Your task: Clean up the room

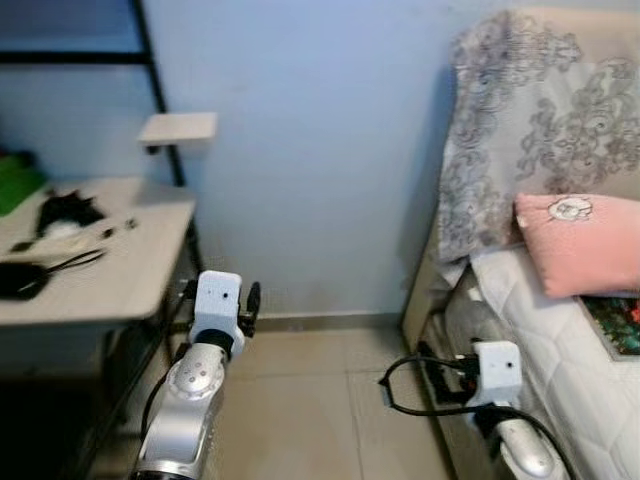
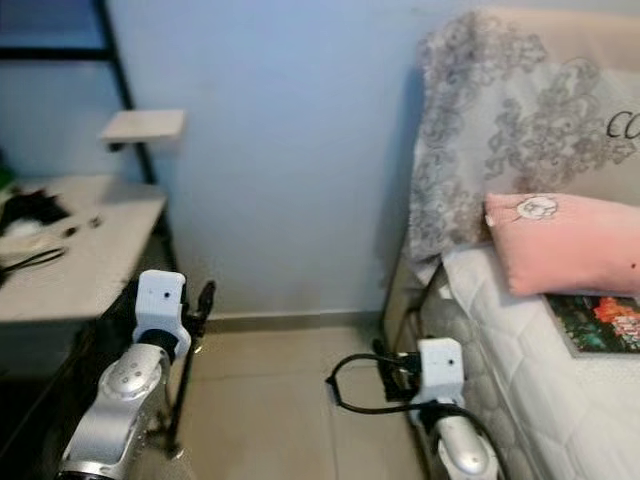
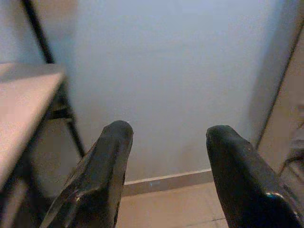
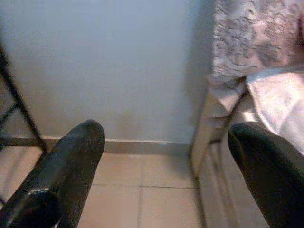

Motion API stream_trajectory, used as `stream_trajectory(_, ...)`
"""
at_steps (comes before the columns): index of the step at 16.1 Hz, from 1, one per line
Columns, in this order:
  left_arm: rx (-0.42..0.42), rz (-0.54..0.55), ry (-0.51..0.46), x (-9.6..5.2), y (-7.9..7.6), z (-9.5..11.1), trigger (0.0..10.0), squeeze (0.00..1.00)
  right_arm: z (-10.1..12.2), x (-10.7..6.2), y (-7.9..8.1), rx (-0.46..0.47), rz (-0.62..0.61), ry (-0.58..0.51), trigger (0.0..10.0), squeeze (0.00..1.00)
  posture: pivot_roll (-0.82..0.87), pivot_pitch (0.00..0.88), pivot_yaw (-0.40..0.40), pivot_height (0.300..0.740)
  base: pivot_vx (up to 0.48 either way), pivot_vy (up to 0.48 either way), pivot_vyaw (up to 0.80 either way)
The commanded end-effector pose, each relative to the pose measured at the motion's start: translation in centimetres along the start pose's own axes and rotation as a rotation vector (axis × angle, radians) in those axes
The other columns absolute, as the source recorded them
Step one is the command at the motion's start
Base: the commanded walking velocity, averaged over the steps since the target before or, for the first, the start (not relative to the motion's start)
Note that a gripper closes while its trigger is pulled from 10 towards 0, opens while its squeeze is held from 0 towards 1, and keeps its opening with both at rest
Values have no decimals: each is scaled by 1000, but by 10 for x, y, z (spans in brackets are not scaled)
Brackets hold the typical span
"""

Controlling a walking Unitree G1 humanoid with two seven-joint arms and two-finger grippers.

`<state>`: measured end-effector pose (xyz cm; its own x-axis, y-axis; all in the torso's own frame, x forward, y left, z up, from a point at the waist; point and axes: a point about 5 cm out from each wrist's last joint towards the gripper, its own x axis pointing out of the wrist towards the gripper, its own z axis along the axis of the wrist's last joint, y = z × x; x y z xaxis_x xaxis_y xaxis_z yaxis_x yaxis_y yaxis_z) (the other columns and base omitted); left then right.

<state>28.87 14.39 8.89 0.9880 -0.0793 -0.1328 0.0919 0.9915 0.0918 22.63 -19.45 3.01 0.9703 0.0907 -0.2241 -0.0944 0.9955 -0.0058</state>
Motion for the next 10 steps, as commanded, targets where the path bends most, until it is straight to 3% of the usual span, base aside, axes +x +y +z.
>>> stream_trajectory(1,10,-8,-18,1,-2,5,10000,0,6,3,-2,-6,-1,-16,10000,0,105,0,2,740,480,0,0)
stream_trajectory(10,27,-14,-27,4,4,5,10000,0,8,5,-5,-9,-13,-20,10000,0,109,0,0,740,480,0,0)
